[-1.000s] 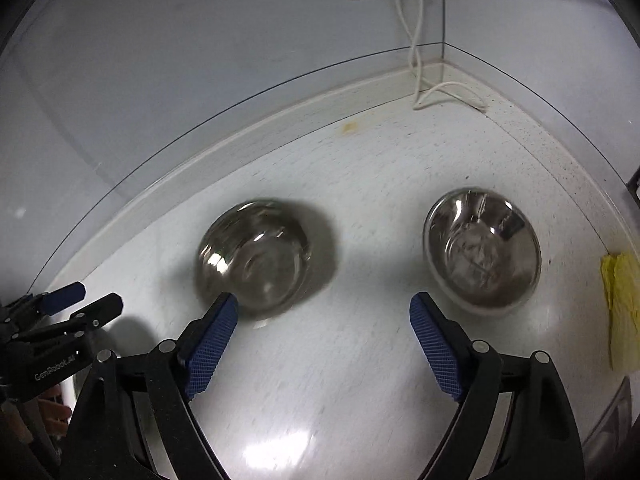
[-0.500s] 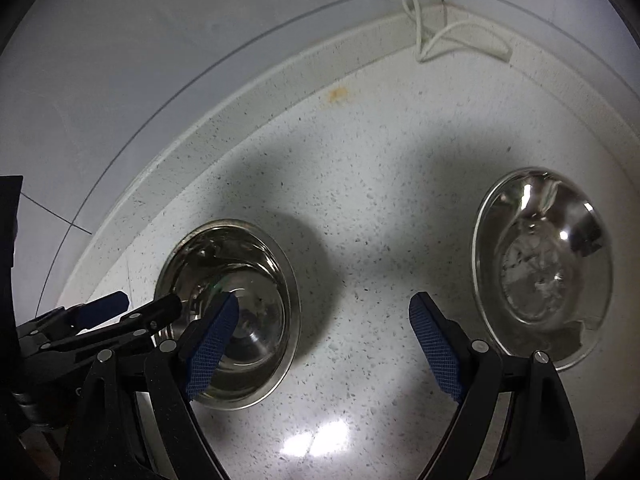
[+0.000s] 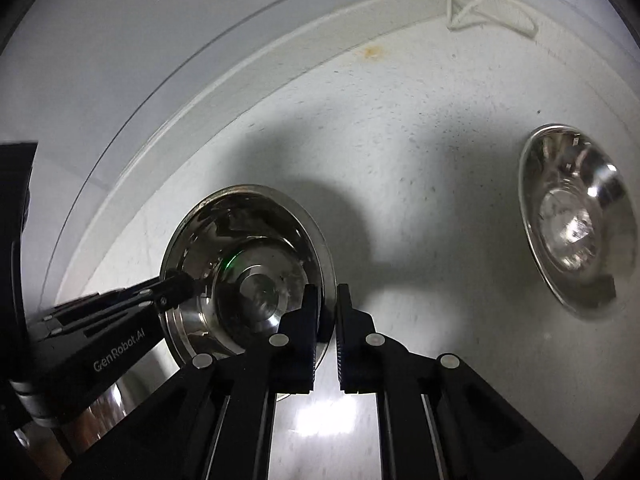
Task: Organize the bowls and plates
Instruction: 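Close both grippers on the rim of a medium steel bowl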
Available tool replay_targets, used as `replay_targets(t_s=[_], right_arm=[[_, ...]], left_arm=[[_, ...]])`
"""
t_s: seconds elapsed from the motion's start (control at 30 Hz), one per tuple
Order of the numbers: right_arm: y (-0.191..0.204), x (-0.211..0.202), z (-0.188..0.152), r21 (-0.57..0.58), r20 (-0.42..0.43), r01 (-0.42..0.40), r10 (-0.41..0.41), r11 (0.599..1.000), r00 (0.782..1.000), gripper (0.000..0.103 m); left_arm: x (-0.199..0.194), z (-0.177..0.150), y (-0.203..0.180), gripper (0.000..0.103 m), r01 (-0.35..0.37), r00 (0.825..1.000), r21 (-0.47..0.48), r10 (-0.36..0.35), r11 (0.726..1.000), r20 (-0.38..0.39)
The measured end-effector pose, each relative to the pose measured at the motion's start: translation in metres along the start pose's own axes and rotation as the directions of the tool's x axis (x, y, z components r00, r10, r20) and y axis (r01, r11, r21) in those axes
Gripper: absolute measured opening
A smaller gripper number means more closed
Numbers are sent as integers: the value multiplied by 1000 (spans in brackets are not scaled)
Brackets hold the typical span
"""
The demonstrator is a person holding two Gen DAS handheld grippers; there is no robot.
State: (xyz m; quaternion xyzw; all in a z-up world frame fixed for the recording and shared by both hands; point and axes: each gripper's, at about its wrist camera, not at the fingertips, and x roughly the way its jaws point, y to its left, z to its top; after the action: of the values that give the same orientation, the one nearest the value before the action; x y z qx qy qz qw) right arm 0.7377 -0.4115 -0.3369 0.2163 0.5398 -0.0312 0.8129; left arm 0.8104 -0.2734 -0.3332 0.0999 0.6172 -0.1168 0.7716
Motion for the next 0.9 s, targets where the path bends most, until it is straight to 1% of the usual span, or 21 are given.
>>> replay_targets(t_s=[0.07,0.2,0.3,0.33,0.43,0.57,0.67,0.77,0.8,0.83,0.9], right_arm=[[11,-15,-11,-17,12,5,-5,1000,1000,7],[46,-49,-37,-66,36,-27,29,997,999,7],[85,-70,-62,-127,45,-66,72,990,996,8],[100,-75,-71,-151,42,-83,90,985,995,8],[145,-82,-95,-234,17,-123,131,964,991,8],[186,-71,-122,-321,-34,-130,126,938,991,9],[208,-56,-142,-362,-72,-120,101,924,992,9],[215,-43,-147,-375,-92,-110,80,920,992,9],[215,-37,-146,-376,-99,-106,74,921,992,9],[216,-33,-147,-379,-102,-96,61,920,993,9],[212,-26,-148,-383,-107,-82,44,920,993,9]], left_arm=[[-18,-17,9,13,-4,1000,4,4,1000,29],[-55,-52,44,13,-14,997,-21,15,1000,77],[-83,-80,81,14,-37,993,-59,44,998,108],[-92,-92,99,14,-44,992,-88,53,995,112],[-103,-121,137,14,-69,989,-141,86,988,118],[-100,-147,170,14,-123,985,-179,142,976,98],[-90,-159,179,14,-146,983,-183,163,972,81],[-78,-166,184,14,-148,985,-184,161,972,60],[-74,-167,184,14,-146,986,-181,158,972,54],[-74,-177,192,14,-142,987,-182,153,973,49],[-68,-178,190,14,-144,987,-177,153,974,42]])
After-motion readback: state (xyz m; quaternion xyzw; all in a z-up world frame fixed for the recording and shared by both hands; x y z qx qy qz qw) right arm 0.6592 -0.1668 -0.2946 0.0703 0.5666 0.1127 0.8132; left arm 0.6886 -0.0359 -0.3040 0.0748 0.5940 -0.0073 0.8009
